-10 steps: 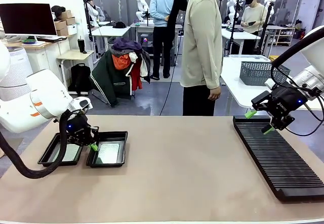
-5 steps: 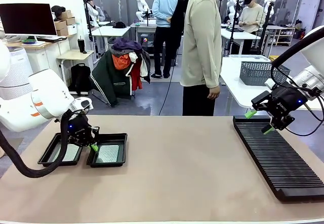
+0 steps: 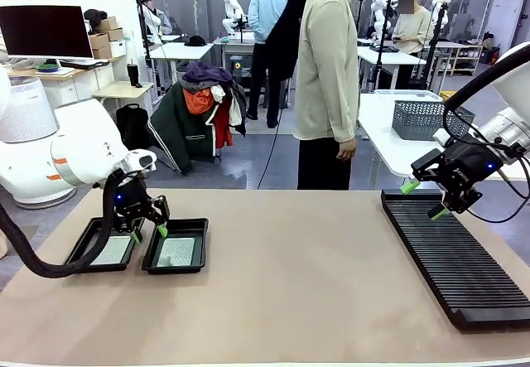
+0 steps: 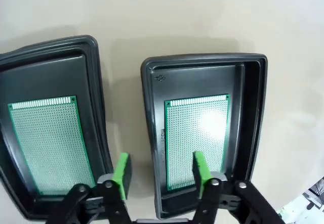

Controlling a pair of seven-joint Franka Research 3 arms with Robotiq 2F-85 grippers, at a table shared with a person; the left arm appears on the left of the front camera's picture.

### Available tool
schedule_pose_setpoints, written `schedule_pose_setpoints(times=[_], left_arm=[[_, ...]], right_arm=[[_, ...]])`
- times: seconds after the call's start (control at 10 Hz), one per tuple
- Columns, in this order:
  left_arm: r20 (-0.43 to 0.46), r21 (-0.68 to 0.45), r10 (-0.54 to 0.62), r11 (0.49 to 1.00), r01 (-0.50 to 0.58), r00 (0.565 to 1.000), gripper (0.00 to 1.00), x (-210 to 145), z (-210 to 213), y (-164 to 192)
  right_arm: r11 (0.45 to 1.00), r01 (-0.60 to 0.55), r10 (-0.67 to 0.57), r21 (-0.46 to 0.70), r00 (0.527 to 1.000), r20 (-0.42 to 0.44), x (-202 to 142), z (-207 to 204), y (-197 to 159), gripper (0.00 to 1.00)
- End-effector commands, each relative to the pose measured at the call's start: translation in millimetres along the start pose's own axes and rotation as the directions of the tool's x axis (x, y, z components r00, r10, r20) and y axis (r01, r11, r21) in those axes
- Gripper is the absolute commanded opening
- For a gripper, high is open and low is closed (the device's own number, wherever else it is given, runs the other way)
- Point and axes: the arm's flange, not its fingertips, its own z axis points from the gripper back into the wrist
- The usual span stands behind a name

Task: Inspect and transfer BCBs to ESD trays.
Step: Pick up the ESD tray and place it on the left side of the table.

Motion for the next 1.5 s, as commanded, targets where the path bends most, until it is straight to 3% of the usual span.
schedule_pose_setpoints(times=[0.0,0.1,0.2,0.5,1.4], left_arm=[[-0.008,0.054,0.003,0.999,-0.003,1.000,0.84,-9.4,19.0,-13.2],[-0.016,0.092,0.010,0.996,-0.009,1.000,0.95,-14.8,32.0,-18.4],[-0.038,0.113,0.009,0.994,-0.005,0.999,1.00,-20.9,44.3,-22.0],[-0.086,0.184,0.018,0.983,-0.001,0.996,1.00,-42.8,81.1,-34.9],[0.006,0.277,0.019,0.961,-0.020,1.000,1.00,-85.6,159.5,-67.2]], right_arm=[[1.000,0.018,-0.018,-0.010,1.000,0.004,-2.3,-0.3,1.9,1.00],[1.000,0.018,-0.018,-0.010,1.000,0.004,-2.3,-0.3,1.9,1.00],[1.000,0.018,-0.018,-0.010,1.000,0.004,-2.3,-0.3,1.9,1.00],[1.000,0.018,-0.018,-0.010,1.000,0.004,-2.3,-0.3,1.9,1.00],[1.000,0.018,-0.018,-0.010,1.000,0.004,-2.3,-0.3,1.9,1.00]])
